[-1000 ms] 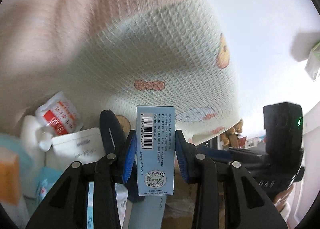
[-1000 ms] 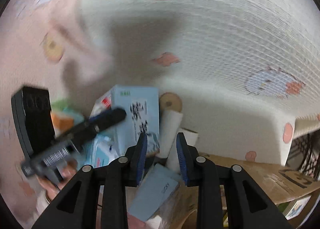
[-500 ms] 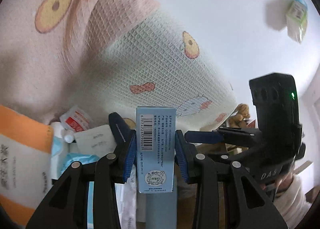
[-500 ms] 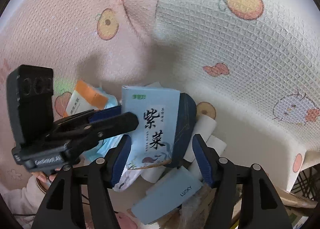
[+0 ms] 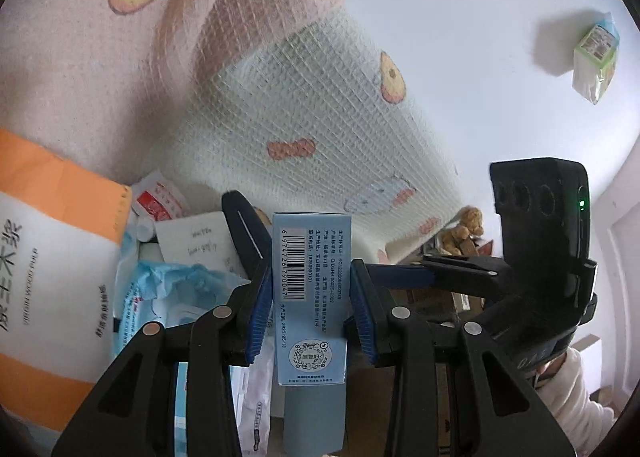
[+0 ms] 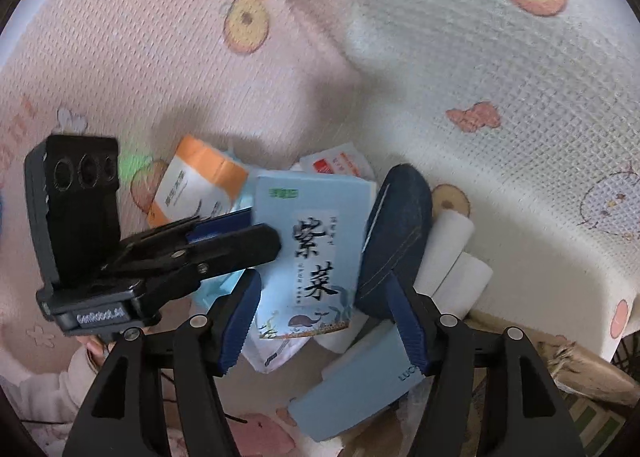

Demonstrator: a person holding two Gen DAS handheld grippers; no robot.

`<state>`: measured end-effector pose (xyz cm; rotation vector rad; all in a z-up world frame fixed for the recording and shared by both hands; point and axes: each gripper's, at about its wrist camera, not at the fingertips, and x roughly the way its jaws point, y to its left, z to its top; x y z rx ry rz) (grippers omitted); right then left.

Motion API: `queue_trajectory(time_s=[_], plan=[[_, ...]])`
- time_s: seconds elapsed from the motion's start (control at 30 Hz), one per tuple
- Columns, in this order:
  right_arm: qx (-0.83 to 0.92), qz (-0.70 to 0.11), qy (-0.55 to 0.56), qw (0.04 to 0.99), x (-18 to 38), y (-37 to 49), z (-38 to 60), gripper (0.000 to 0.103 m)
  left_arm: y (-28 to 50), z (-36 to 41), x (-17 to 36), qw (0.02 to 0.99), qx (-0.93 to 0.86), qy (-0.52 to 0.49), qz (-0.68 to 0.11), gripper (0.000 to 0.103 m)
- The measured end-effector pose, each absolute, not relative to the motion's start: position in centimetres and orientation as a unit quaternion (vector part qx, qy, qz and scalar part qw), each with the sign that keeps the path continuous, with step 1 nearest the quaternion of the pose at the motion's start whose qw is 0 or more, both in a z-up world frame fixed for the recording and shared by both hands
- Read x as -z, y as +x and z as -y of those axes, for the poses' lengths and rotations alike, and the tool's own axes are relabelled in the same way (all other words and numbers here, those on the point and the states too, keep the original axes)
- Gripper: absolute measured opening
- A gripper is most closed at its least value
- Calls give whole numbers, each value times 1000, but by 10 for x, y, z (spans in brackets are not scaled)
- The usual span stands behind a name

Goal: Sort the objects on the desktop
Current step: 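Close the right gripper on the light-blue box with dark lettering, then lift the light-blue box out of the pile with the right gripper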

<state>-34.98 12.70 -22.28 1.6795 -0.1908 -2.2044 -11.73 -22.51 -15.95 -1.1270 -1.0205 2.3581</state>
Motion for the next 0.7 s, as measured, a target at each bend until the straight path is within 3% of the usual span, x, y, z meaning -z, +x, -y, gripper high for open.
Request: queue_trajectory(time_s=[0.57,0.7], plan=[[759,133,612,175,248,-349,-126,62,-120,233,168,173,-812,-398,390,43],[761,142,618,141,249,-346,-124,60,-113,233,166,105,-831,-405,368,45]])
